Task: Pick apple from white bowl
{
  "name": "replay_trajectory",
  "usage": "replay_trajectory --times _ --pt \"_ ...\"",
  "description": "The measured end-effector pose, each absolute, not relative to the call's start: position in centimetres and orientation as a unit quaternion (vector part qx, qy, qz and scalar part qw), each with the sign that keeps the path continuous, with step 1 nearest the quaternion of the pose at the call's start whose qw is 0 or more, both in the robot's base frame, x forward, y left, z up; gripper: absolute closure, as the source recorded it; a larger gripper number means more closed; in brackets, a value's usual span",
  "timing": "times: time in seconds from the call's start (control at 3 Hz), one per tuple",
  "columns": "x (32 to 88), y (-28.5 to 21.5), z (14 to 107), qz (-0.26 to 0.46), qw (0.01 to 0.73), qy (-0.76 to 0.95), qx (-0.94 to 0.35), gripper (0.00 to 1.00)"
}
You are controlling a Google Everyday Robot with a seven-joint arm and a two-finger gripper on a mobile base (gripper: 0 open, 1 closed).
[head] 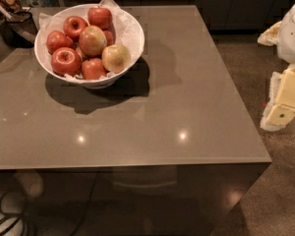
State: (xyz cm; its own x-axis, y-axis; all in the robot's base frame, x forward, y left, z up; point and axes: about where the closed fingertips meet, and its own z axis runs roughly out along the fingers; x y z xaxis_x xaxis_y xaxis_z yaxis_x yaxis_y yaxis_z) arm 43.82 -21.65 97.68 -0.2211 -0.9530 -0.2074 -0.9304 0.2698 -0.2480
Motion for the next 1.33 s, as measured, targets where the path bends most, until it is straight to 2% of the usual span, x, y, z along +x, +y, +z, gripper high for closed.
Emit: replay_trajectory --times 0.33,0.67,1.0,1.33 --pt "43.8 -21.6 97.7 -0.035 0.160 0.781 -0.603 0.00" --pt "49.0 -16.4 100.7 -0.009 0.171 0.777 -0.606 0.00" --pt "49.0 -16.4 100.7 -0.009 0.172 0.777 -0.606 0.00" --pt "51.4 -13.3 100.4 -0.004 0.186 0.765 -0.617 0.00"
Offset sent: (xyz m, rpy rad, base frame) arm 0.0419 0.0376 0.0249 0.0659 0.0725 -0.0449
